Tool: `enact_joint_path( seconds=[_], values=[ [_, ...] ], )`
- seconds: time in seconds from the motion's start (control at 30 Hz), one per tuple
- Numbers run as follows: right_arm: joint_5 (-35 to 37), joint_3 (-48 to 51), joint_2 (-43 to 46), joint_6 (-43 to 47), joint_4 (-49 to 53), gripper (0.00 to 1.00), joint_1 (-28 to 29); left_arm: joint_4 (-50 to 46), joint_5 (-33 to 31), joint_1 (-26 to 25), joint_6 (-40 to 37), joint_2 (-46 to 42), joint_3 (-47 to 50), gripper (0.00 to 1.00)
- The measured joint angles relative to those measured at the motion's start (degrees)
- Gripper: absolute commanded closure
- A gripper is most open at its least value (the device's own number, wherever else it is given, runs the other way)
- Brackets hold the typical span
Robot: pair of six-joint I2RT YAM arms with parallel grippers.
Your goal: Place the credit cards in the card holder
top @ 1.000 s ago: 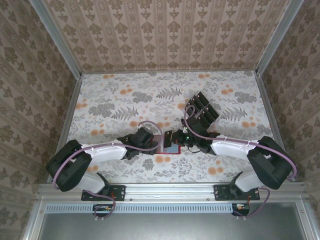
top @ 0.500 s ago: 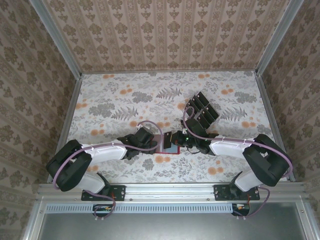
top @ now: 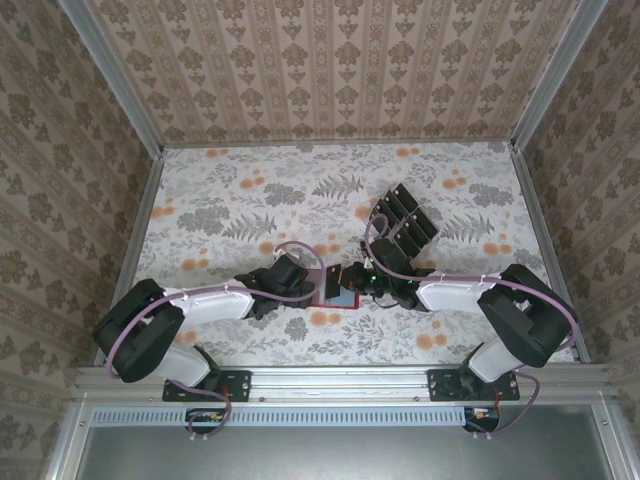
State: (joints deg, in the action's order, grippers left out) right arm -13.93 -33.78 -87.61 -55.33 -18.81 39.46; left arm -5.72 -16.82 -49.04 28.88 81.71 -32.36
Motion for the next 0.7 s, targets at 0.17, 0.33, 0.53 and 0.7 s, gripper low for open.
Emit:
enact_joint_path(
  seconds=[0.17, 0.33, 0.53, 0.7],
  values=[
    [-0.31, 0.74, -0.24, -0.76, -1.55, 1.0, 0.0, 0.13, 0.02, 0.0, 0.04, 0.09, 0.0, 0.0],
    [-0.35, 1.62, -0.24, -1.73, -2.54, 1.0, -0.09, 0.15, 0.0, 0.0, 0.04, 0.11, 0.0, 0.0],
    [-0.33, 2.56, -0.2, -2.36, -2.99, 1.0, -0.09, 0.13, -0.22, 0.0, 0.04, 0.11, 0.0, 0.0],
    [-0.31, 2.56, -0.2, -2.38, -2.75, 1.0, -0.09, -0.15, -0.63, 0.0, 0.04, -0.17, 0.0, 0.0]
  ],
)
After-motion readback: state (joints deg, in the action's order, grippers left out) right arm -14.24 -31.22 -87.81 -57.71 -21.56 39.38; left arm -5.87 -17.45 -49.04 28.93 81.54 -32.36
